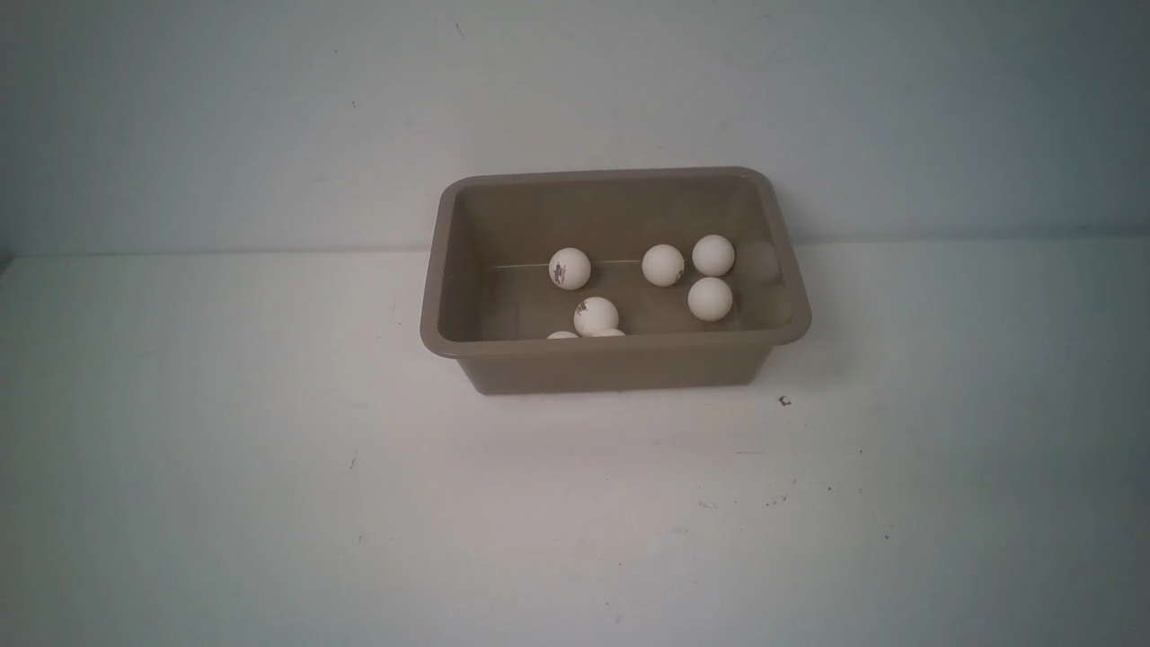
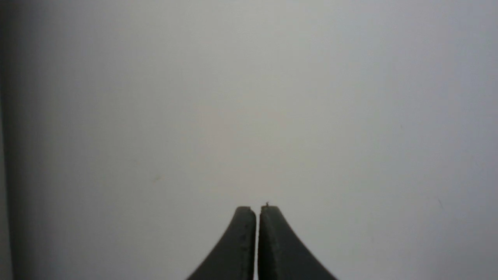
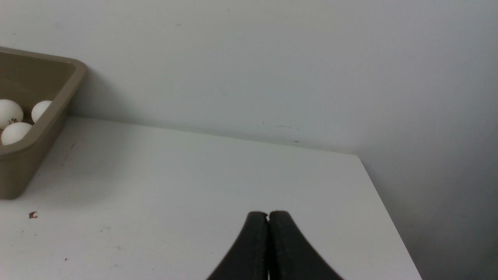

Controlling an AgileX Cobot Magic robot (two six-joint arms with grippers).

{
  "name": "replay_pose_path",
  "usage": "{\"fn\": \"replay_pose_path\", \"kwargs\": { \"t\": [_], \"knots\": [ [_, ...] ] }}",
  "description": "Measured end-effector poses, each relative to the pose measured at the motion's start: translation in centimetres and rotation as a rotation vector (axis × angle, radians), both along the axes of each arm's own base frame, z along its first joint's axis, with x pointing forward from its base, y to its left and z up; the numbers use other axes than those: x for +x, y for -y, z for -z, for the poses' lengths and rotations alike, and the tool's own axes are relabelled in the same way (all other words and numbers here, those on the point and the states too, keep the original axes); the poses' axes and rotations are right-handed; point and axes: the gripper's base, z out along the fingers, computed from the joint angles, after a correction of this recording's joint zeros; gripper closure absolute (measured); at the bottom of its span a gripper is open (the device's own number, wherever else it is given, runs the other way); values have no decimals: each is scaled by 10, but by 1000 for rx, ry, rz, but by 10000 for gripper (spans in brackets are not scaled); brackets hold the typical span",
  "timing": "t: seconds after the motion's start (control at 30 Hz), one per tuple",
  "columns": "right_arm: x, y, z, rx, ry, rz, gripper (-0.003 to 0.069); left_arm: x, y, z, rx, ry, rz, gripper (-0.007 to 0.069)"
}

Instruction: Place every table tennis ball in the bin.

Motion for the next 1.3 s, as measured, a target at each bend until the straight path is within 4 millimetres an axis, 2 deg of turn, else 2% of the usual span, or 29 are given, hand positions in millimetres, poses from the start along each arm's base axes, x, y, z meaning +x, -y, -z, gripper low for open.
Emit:
{"fn": "replay_pose_path", "kwargs": {
  "t": [0.27,0.47,0.8,1.07,1.3],
  "knots": [
    [0,0,0,0,0,0,676,14,4,59,-38,-259,55,629],
    [0,0,0,0,0,0,676,15,-1,79,-119,-308,-4,629],
    [0,0,0,0,0,0,676,12,1,89,-75,-397,-6,629],
    [0,0,0,-1,0,0,676,9,7,107,-82,-604,47,629],
    [0,0,0,-1,0,0,676,9,7,108,-80,-609,47,629]
  ]
}}
